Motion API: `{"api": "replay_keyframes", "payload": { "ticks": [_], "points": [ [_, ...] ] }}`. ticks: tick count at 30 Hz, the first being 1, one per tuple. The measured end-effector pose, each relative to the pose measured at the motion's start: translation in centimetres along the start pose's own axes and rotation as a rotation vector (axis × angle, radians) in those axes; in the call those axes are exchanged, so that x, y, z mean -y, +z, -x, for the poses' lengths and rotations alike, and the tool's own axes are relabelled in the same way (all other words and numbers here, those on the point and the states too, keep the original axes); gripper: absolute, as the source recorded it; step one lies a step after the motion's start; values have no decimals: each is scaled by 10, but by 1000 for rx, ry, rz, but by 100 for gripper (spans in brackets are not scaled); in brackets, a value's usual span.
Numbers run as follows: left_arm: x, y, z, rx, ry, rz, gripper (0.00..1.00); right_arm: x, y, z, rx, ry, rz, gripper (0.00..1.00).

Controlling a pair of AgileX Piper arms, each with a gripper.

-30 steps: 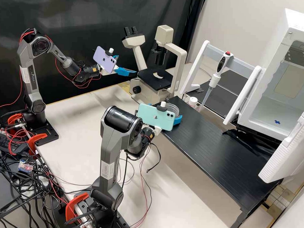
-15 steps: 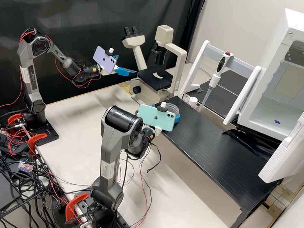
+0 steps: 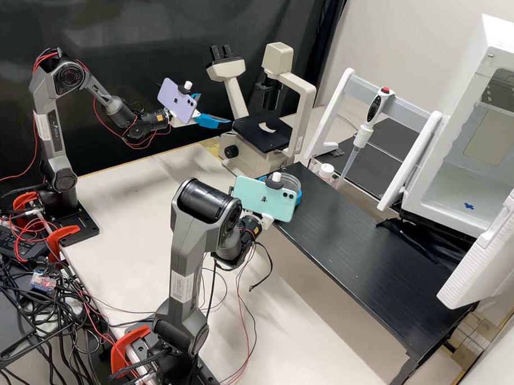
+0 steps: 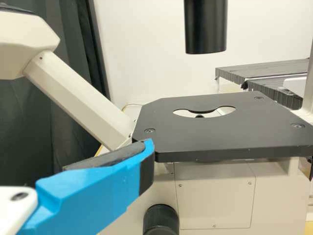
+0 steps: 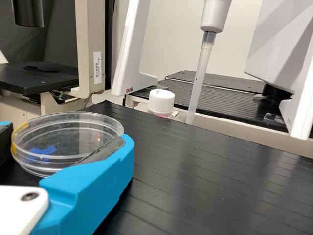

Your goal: Move the petri dish to the incubator

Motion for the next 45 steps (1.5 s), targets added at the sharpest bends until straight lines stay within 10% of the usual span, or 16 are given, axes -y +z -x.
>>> {"api": "replay_keyframes", "payload": {
  "ticks": [23, 36, 45],
  "points": [
    [0, 0, 0, 0, 0, 0, 100, -18, 9, 4, 46, 27, -20, 0],
    [0, 0, 0, 0, 0, 0, 100, -101, 50, 39, 176, 274, -37, 0],
    [0, 0, 0, 0, 0, 0, 100, -175, 78, 54, 273, 484, 13, 0]
  ]
}}
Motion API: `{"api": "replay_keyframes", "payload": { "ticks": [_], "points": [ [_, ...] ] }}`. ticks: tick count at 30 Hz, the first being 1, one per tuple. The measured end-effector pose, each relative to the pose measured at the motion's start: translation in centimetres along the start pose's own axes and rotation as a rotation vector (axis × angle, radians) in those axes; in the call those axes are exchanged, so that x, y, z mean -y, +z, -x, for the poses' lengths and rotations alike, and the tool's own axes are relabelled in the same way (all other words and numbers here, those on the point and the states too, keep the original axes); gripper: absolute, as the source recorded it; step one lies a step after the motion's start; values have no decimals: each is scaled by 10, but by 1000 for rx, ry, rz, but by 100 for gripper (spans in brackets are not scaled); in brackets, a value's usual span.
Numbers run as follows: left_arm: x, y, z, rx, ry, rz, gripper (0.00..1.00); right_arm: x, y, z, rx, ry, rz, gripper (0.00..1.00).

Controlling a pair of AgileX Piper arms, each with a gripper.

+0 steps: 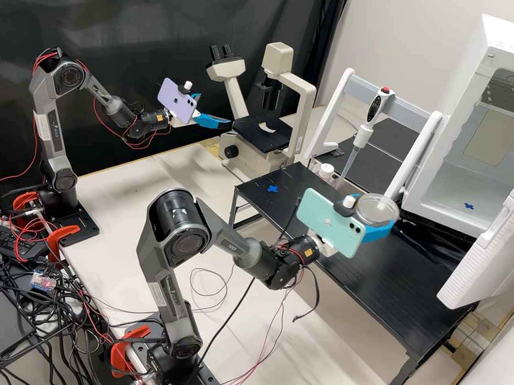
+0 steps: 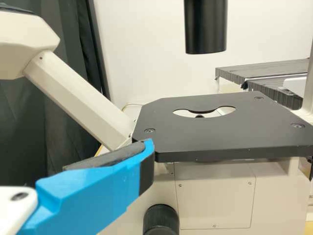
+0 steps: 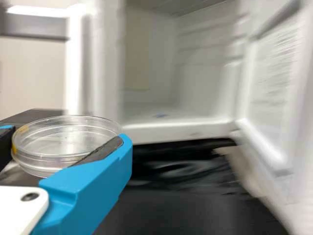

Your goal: Move the petri dish to the incubator

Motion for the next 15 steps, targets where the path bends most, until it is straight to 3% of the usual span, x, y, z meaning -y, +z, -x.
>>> {"api": "replay_keyframes", "payload": {
  "ticks": [3, 9, 15],
  "points": [
    [0, 0, 0, 0, 0, 0, 100, -17, 2, -16, 10, 41, 16, 0],
    [0, 0, 0, 0, 0, 0, 100, -31, 8, -54, 50, 49, 38, 0],
    [0, 0, 0, 0, 0, 0, 100, -35, 17, -99, 115, 39, 18, 0]
  ]
}}
